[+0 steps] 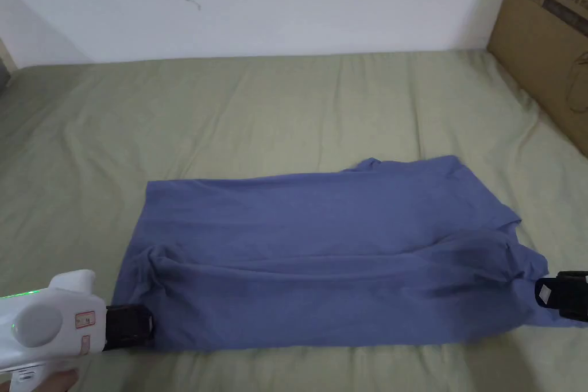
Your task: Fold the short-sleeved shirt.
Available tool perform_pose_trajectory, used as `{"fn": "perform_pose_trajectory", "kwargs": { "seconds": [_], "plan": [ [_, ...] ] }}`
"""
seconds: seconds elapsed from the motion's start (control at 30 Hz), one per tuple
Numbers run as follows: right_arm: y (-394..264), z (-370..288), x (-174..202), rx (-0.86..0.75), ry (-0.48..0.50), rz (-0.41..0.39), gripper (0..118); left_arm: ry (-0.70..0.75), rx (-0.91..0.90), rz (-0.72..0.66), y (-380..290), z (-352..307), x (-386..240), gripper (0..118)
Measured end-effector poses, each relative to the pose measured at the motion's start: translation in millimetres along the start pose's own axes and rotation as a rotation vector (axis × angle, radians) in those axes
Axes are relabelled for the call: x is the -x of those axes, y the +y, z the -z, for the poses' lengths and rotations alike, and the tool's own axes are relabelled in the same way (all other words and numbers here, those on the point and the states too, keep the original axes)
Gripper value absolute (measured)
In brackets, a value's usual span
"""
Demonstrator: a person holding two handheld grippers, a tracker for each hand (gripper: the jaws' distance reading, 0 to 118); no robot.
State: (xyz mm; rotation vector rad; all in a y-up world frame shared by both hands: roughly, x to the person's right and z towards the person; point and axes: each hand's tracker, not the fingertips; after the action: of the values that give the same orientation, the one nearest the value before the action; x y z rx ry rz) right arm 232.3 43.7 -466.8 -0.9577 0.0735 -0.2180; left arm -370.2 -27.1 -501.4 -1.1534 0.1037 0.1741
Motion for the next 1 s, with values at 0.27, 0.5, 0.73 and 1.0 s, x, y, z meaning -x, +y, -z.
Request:
{"fn": "perform_pose_trajectory", "kwargs": {
  "seconds": [0.27, 0.5, 0.73, 1.0],
  "plan": [
    [11.1, 9.9, -35.7, -0.011, -0.069, 0.037, 0, -0.116, -0.168, 0.06, 5.1, -45.6, -10.8, 1],
    [29.6, 44.4, -66.4, 0.071, -0.022, 0.137, 106, -0.088, -0.179, 0.085, 11.0, -61.9, -7.3, 1],
    [30.7, 79.5, -79.0, 0.229, -0.057, 0.197, 94, -0.086, -0.143, 0.079, 4.1, -53.2, -8.1, 1],
    [34.4, 42.0, -70.2, 0.15, -0.005, 0.157, 5, -0.092, -0.125, 0.1, 4.9, -53.7, -5.4, 1]
  ]
}}
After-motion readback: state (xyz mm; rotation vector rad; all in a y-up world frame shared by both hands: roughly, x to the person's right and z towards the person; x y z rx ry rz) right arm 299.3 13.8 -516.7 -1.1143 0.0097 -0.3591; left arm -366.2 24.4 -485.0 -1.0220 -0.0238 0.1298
